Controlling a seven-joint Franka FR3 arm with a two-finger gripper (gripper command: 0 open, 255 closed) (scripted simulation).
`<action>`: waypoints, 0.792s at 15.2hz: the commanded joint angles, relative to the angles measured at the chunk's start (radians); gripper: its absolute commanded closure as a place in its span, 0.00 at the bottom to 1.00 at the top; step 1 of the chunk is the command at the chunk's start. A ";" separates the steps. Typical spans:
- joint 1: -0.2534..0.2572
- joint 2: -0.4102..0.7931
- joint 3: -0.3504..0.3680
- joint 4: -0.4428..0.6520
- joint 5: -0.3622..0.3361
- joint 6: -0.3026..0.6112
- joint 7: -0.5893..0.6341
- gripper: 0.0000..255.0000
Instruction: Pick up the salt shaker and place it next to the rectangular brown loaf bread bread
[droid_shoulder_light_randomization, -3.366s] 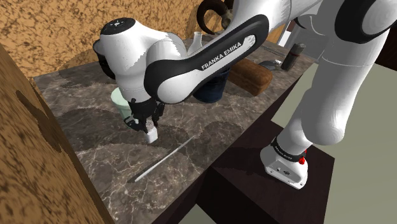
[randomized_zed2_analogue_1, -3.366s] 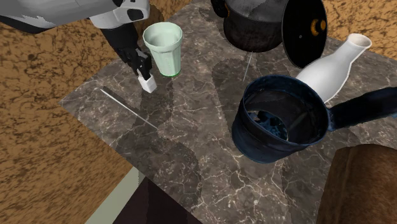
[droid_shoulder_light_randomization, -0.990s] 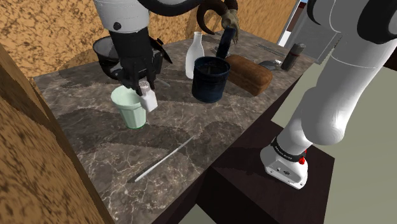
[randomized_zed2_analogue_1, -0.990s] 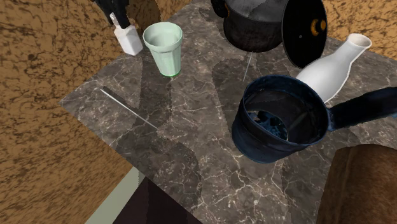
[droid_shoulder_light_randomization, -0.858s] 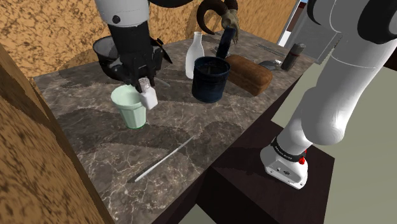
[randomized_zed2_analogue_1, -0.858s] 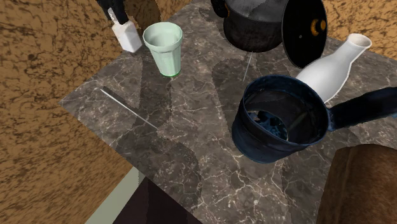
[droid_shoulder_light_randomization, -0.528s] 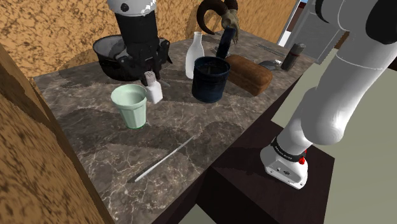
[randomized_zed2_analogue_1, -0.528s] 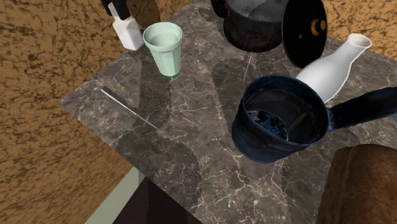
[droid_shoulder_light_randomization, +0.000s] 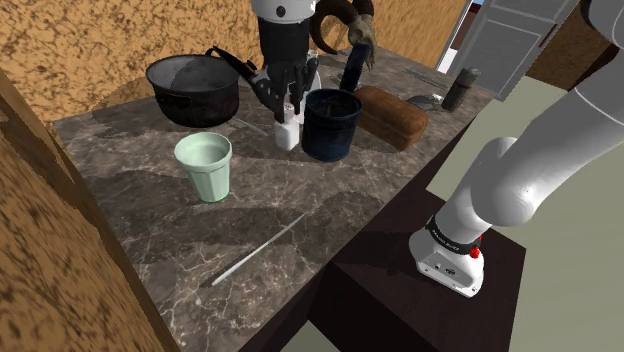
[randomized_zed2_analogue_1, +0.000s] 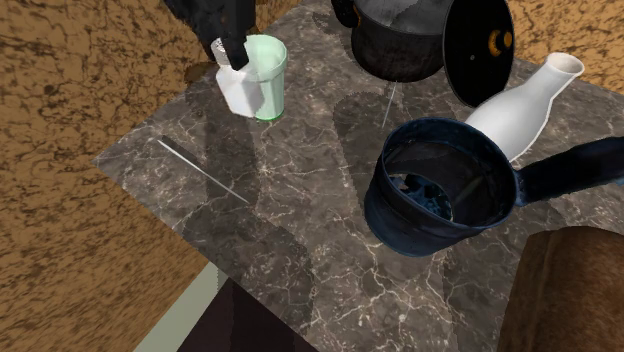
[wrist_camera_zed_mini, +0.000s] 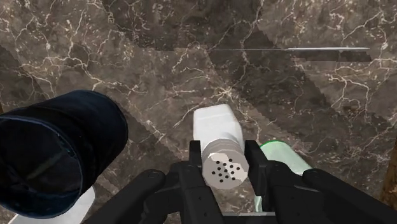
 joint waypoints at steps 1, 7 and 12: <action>-0.012 -0.068 -0.035 -0.068 0.019 0.008 -0.057 1.00; -0.033 -0.250 -0.146 -0.241 0.036 0.010 -0.206 1.00; -0.052 -0.377 -0.242 -0.354 0.014 0.000 -0.323 1.00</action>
